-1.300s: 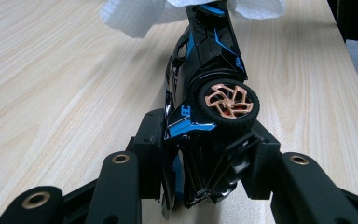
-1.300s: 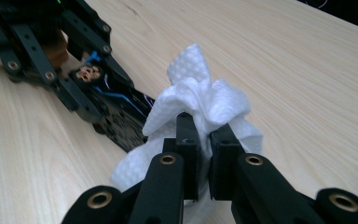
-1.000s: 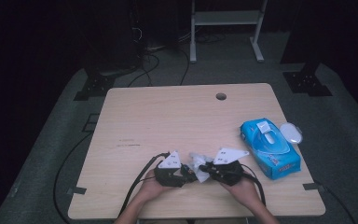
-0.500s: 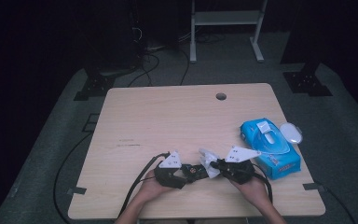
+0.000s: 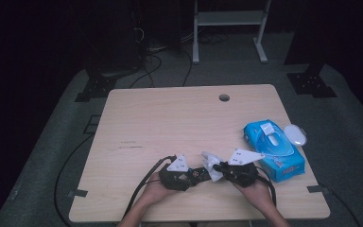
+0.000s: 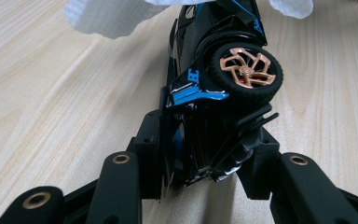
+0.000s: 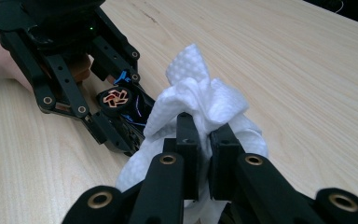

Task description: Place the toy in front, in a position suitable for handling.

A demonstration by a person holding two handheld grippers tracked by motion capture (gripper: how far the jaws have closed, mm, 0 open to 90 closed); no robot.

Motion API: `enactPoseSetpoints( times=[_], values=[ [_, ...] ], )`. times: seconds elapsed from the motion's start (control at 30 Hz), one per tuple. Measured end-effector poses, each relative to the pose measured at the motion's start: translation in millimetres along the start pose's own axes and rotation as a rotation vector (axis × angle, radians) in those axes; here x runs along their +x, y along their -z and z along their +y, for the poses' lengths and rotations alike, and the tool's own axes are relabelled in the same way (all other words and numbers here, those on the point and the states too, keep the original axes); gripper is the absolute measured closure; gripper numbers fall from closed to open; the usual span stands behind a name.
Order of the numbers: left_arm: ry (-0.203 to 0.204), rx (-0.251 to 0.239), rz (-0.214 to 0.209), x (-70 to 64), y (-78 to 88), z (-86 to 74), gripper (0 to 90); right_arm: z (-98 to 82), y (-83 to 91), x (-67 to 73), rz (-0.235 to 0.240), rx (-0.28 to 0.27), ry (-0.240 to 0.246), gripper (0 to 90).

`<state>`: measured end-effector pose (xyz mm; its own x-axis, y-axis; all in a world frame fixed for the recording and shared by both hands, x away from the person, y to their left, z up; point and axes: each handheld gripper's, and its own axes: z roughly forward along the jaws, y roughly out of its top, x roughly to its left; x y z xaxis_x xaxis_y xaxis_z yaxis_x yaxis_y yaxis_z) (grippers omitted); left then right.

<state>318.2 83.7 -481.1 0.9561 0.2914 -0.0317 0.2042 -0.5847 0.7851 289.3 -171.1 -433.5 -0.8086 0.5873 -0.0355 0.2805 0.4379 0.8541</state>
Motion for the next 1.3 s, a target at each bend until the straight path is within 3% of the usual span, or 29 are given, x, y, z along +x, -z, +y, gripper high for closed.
enactPoseSetpoints(
  times=[0.13,0.33,0.53,0.87,1.3],
  values=[
    [-0.001,-0.005,0.0,0.0,0.8,0.0,58.0,0.1,-0.6,0.9,0.005,-0.001,-0.003,84.4],
    [0.012,-0.103,-0.005,-1.0,14.3,8.0,58.3,1.1,3.2,-2.2,-0.004,-0.026,-0.018,84.5],
    [0.016,-0.166,-0.006,-3.0,25.2,14.6,58.5,1.7,8.1,-4.6,0.002,-0.054,-0.053,84.6],
    [-0.026,-0.144,0.023,-6.4,33.5,23.0,58.3,2.2,7.9,-3.8,0.035,-0.081,-0.091,84.6],
    [0.03,-0.19,0.002,-2.1,31.0,17.1,56.3,0.0,7.7,-4.9,0.023,-0.078,-0.087,84.7]
  ],
)
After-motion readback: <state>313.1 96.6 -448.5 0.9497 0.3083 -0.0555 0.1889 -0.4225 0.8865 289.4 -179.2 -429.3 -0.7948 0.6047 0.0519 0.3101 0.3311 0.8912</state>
